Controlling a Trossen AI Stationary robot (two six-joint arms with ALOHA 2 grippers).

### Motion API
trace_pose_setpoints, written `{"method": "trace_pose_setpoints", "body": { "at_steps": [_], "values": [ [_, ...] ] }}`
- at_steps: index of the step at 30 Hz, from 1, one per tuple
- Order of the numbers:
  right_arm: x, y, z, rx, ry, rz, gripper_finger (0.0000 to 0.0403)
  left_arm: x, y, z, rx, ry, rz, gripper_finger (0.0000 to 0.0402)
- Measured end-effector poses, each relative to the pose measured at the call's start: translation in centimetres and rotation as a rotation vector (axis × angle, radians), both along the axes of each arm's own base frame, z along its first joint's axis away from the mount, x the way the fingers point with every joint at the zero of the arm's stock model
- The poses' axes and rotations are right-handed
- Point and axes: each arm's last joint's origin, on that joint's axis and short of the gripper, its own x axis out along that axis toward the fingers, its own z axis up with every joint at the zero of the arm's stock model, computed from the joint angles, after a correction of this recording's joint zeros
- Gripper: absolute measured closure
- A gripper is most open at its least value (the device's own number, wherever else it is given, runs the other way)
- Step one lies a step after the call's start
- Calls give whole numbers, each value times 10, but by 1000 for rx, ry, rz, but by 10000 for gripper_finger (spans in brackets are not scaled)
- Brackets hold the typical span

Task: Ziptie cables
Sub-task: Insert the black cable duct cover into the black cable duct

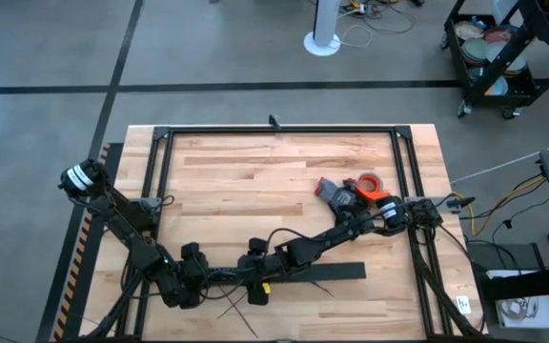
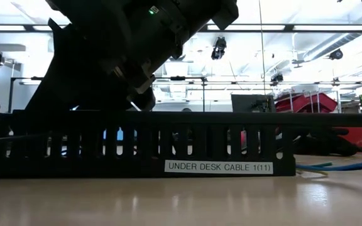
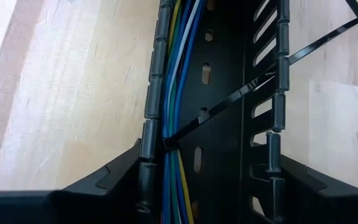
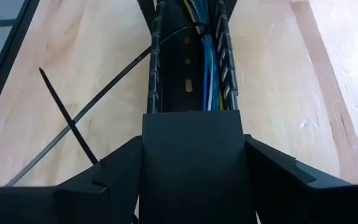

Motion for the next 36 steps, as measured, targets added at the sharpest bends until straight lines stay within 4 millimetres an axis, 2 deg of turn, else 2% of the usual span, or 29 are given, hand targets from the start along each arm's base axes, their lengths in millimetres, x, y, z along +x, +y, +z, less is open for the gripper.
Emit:
{"method": "trace_pose_setpoints", "body": {
  "at_steps": [22,29,36],
  "values": [
    [0,-6,-1,70,34,-142,174,5,-4,3,-7,-87,-26,167],
    [-3,-5,-1,75,76,-201,184,6,-4,3,18,-104,-50,167],
    [-3,-6,-1,73,70,-199,176,6,-4,4,34,-113,-71,168]
  ]
}}
